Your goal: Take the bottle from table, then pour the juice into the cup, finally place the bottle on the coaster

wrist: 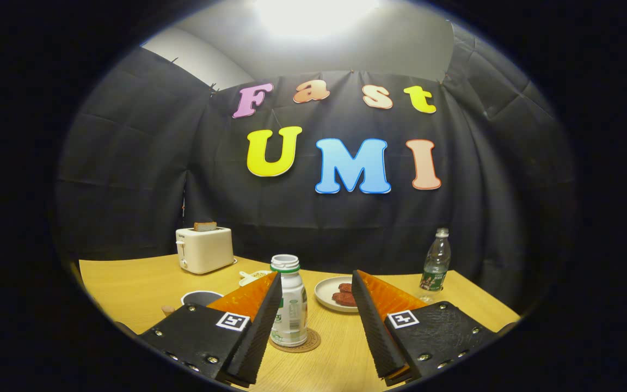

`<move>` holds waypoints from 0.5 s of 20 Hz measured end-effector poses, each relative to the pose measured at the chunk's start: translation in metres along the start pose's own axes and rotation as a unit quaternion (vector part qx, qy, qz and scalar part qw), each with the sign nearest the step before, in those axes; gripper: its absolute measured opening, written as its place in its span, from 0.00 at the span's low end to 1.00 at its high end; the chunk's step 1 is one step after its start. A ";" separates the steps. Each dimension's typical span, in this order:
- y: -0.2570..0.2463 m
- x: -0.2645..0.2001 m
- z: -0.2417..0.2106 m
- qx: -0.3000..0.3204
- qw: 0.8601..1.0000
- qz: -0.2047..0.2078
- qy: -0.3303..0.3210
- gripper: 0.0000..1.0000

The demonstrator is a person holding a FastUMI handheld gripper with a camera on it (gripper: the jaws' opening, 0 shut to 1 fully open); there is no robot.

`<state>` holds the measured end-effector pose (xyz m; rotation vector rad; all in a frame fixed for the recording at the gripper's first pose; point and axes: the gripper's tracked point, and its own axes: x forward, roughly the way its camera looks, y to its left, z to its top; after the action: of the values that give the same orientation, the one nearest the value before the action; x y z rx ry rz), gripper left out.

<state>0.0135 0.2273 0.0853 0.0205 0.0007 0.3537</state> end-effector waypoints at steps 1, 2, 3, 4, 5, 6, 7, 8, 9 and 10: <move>-0.006 -0.003 0.006 -0.005 1.000 -0.003 -0.002 0.77; -0.010 -0.006 0.011 -0.009 1.000 -0.005 -0.003 0.77; -0.014 -0.009 0.016 -0.012 1.000 -0.006 -0.005 0.77; -0.020 -0.012 0.020 -0.014 1.000 -0.008 -0.007 0.77; -0.027 -0.014 0.021 -0.015 1.000 -0.013 -0.008 0.77; -0.036 -0.016 0.021 -0.017 1.000 -0.017 -0.009 0.76; -0.047 -0.019 0.020 -0.016 1.000 -0.025 -0.007 0.74; -0.060 -0.025 0.018 -0.011 0.999 -0.031 -0.008 0.74; -0.072 -0.031 0.014 -0.003 0.999 -0.039 -0.007 0.74; -0.084 -0.036 0.009 0.002 0.999 -0.042 -0.012 0.74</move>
<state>0.0090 0.1363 0.0924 0.0293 -0.0210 0.2691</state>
